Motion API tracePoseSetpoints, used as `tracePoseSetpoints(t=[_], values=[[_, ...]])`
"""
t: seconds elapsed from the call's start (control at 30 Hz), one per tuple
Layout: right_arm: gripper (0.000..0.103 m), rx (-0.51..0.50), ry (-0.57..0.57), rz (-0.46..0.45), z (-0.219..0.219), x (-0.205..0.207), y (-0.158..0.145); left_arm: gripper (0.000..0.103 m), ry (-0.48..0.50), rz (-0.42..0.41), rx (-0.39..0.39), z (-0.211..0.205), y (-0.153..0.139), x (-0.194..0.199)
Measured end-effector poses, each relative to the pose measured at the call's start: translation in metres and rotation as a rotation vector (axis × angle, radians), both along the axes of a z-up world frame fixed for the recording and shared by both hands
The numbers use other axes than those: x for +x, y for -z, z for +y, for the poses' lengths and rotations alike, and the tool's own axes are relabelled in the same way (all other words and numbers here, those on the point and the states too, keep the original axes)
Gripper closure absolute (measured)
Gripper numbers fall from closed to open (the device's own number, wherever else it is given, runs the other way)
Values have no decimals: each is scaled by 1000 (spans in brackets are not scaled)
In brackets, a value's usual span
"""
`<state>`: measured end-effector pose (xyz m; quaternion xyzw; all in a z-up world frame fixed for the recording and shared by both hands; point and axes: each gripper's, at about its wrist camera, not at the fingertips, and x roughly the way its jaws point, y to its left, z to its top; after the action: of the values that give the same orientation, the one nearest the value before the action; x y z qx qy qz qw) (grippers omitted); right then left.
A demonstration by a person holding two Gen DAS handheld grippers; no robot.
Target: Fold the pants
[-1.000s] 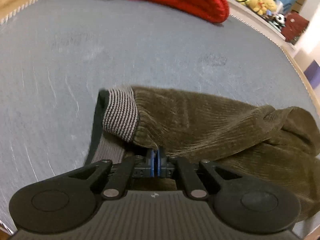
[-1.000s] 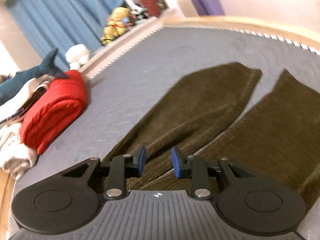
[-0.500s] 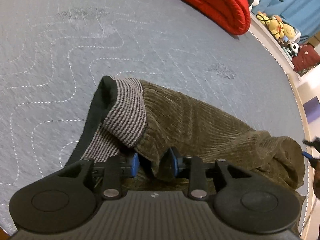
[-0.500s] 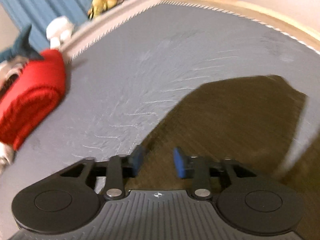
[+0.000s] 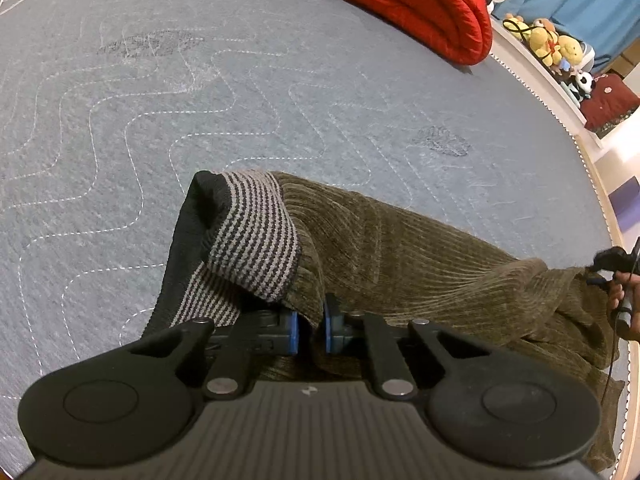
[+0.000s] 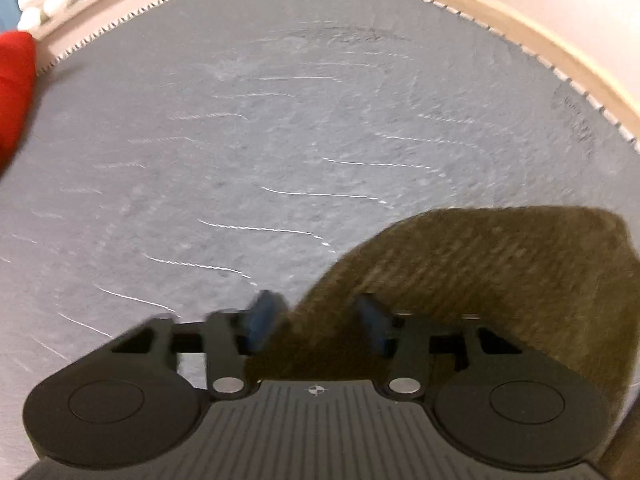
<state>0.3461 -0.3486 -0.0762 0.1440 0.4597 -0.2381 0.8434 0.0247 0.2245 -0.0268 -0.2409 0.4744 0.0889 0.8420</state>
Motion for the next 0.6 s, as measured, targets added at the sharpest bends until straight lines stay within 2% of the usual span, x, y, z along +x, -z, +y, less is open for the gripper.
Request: tracePoseSetpoints(t=[0.03,0.07,0.23,0.43,0.53,0.6], values=[[86,-18,-1,-1,-2,-3,0,92,0,-5,-1,1,-1,-1],[96,2,-2,-18,-8,-9,-2,92,-2,-11,-3,1,-3,-3],[96,56,34,-134,-28,-73,-43,93,2,-54,-7,4,-14,-16],[96,70,11,-359,-36,-203,-115,94,-12,-124,-49,12,-31,-39],[96,56,35,-426,-37,-277,-123,94,-7,-138,-47,12,-37,-52],[96,52,64,-421,-38,-324,-111,94,-8,-138,-55,15,-38,-59]])
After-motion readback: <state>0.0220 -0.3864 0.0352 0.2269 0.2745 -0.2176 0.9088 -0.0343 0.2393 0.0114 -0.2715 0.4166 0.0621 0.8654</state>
